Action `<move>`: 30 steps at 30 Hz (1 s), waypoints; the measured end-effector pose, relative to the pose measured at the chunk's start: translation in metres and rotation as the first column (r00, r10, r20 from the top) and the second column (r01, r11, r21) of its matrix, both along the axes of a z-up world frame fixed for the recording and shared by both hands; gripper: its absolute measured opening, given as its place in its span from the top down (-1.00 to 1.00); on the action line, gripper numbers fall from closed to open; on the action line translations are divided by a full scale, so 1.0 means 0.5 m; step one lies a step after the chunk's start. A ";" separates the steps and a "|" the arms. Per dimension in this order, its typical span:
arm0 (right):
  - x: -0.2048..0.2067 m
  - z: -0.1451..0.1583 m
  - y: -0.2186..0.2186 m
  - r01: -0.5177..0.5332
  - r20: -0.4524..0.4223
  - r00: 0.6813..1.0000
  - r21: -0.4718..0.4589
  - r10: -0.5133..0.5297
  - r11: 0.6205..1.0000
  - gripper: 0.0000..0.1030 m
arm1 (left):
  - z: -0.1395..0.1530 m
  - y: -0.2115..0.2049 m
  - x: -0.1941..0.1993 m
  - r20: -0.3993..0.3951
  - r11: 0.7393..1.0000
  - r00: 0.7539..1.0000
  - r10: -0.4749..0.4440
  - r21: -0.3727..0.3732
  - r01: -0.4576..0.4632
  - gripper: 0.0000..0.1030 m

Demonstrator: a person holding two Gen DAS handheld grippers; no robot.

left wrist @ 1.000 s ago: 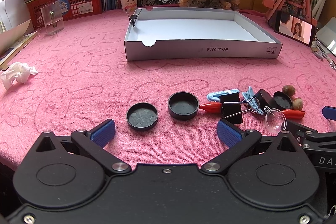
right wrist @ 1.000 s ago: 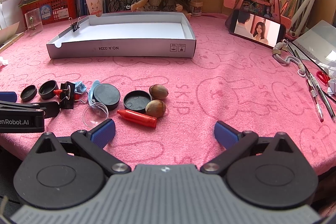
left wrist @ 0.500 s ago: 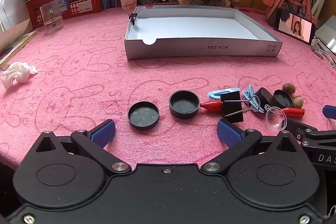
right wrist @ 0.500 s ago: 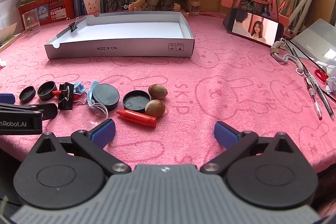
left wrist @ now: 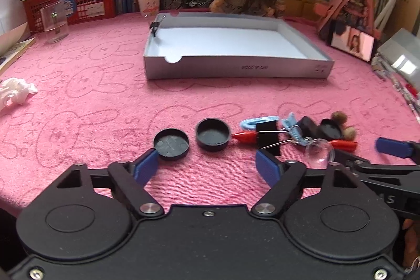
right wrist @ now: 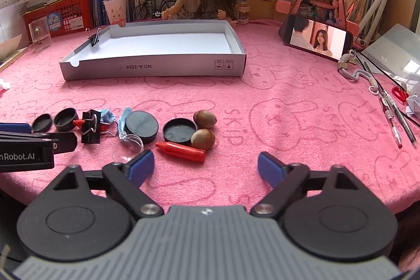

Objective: Organize rigid objects
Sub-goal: 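Close the left gripper on the black binder clip while the right gripper grasps the red crayon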

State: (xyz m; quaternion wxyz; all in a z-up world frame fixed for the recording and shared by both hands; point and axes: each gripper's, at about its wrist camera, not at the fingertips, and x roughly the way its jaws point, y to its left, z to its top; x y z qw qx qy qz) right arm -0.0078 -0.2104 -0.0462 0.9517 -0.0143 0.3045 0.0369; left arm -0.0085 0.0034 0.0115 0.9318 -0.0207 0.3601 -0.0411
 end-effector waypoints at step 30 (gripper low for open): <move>0.009 0.014 0.030 -0.053 0.034 0.998 0.038 0.052 0.998 0.05 | 0.013 -0.017 0.005 0.011 0.984 0.996 -0.083 -0.160 0.084 0.08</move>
